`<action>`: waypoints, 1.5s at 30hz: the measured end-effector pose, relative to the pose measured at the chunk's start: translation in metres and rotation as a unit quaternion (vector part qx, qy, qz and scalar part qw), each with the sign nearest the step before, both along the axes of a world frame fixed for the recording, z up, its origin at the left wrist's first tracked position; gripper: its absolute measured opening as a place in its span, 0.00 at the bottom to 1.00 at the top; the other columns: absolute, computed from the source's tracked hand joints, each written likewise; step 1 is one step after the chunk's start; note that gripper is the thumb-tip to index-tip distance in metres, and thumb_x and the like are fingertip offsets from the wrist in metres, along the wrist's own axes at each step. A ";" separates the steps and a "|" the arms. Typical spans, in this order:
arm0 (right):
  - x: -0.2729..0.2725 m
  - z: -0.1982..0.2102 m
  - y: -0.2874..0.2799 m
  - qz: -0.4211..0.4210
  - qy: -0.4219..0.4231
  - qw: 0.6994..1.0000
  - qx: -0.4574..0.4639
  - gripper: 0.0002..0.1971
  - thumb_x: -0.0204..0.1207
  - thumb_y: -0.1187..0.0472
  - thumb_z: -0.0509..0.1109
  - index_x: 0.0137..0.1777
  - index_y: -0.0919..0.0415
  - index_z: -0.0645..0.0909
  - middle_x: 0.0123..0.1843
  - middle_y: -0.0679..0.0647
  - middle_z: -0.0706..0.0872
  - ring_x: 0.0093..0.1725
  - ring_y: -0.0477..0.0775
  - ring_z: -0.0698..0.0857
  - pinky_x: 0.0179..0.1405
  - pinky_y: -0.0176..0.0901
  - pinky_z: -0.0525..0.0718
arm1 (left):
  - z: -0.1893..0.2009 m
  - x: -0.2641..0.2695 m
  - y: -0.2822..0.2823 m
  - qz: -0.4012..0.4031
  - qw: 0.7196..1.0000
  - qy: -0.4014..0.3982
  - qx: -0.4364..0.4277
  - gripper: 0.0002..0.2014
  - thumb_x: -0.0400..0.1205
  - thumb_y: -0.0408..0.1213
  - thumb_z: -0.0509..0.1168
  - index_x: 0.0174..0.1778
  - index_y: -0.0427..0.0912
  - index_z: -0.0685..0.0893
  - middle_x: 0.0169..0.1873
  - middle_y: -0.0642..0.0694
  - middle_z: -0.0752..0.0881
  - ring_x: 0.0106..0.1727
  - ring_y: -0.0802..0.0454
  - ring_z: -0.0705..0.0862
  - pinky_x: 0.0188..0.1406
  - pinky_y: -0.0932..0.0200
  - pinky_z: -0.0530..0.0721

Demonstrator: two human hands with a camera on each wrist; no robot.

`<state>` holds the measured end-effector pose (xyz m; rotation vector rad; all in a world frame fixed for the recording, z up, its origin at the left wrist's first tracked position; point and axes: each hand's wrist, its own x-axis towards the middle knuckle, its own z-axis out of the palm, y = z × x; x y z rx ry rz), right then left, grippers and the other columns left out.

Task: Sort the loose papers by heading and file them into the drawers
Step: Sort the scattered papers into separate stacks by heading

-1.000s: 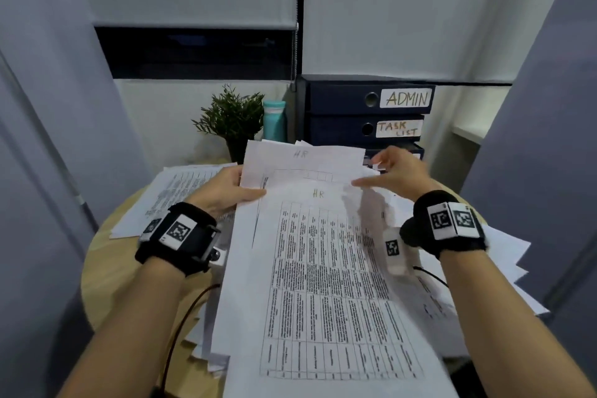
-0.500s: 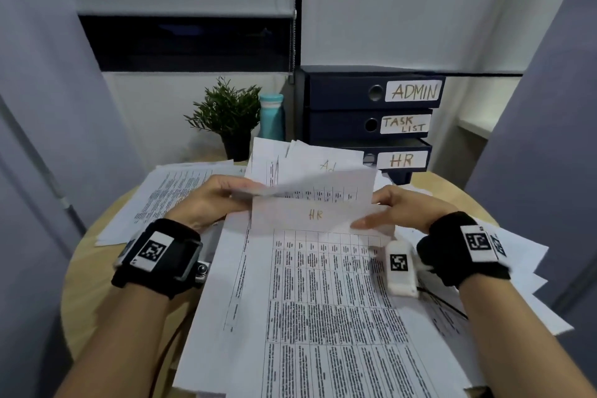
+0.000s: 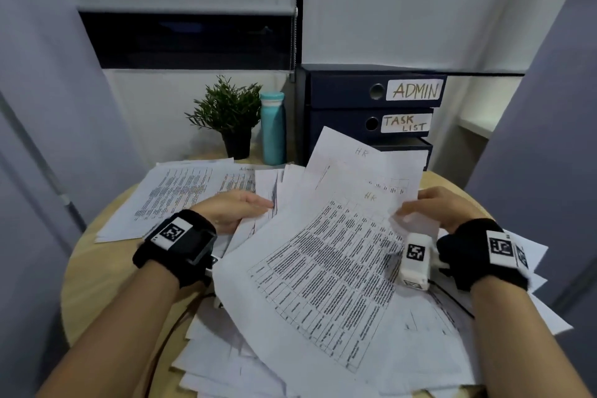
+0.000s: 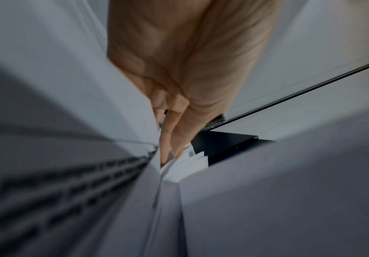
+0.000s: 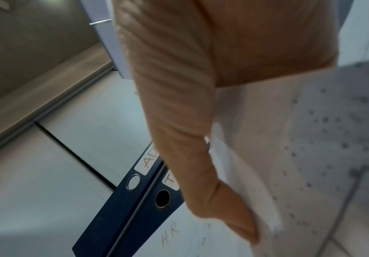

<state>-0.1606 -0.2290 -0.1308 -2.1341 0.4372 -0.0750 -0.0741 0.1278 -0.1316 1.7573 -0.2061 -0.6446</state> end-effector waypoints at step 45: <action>-0.025 0.025 0.092 0.234 -0.043 0.967 0.088 0.07 0.72 0.66 0.78 0.50 0.62 0.89 0.49 0.50 0.92 0.50 0.37 0.89 0.57 0.22 0.79 | -0.007 0.012 0.021 0.107 0.971 0.002 -0.212 0.18 0.87 0.24 0.46 0.63 0.33 0.79 0.57 0.33 0.86 0.46 0.47 0.90 0.41 0.58 0.90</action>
